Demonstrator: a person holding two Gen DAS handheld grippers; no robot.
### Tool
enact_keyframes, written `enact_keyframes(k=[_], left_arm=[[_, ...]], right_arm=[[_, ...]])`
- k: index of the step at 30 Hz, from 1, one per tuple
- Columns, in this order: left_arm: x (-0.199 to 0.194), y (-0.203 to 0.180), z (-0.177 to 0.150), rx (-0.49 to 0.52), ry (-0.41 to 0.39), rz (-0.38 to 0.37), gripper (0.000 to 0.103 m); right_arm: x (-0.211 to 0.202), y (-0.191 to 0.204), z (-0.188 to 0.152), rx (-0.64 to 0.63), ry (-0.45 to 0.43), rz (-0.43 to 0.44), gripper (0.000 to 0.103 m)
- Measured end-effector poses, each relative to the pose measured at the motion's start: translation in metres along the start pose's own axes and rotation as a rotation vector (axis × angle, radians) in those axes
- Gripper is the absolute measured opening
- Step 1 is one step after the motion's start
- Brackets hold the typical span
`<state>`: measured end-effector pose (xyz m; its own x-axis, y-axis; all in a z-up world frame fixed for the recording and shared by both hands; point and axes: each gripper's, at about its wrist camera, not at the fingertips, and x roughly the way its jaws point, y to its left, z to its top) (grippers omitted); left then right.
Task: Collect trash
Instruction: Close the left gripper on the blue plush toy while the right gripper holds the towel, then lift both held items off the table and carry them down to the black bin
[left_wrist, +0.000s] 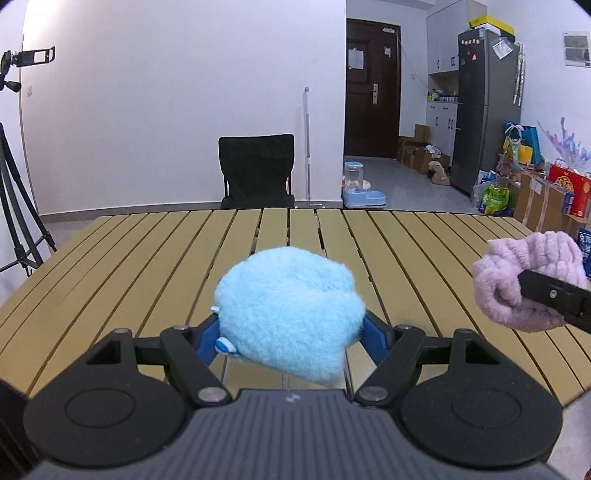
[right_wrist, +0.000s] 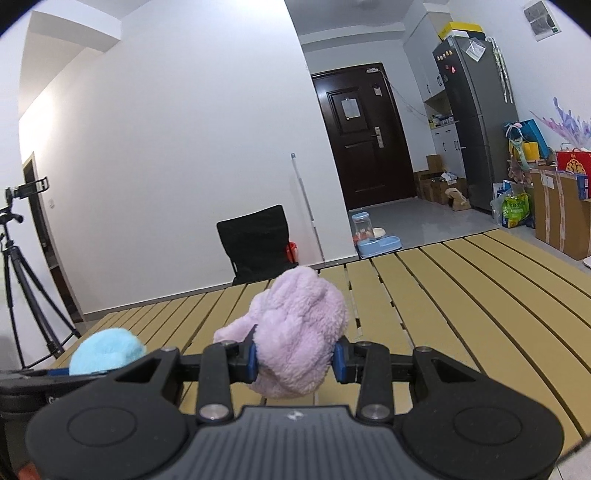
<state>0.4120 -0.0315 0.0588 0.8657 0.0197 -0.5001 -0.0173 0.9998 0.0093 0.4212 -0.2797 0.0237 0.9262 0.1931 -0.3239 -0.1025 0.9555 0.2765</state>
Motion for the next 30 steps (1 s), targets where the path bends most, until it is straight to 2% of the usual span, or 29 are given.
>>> enact_keyframes(k=[14,24,30], left_arm=[[-0.088,0.003,-0.049,0.048,-0.045,-0.021,0.075],[-0.135,0.008,-0.099,0.073,-0.03,-0.041,0.075],[-0.146,0.014,-0.126,0.072,0.004,-0.056,0.075]], right_arm=[[-0.09,0.029,-0.043,-0.046,-0.008,0.024,0.035],[-0.137,0.034,-0.087,-0.069,0.053,0.024,0.035],[-0.162,0.039,-0.118,-0.073,0.105,0.022,0.035]])
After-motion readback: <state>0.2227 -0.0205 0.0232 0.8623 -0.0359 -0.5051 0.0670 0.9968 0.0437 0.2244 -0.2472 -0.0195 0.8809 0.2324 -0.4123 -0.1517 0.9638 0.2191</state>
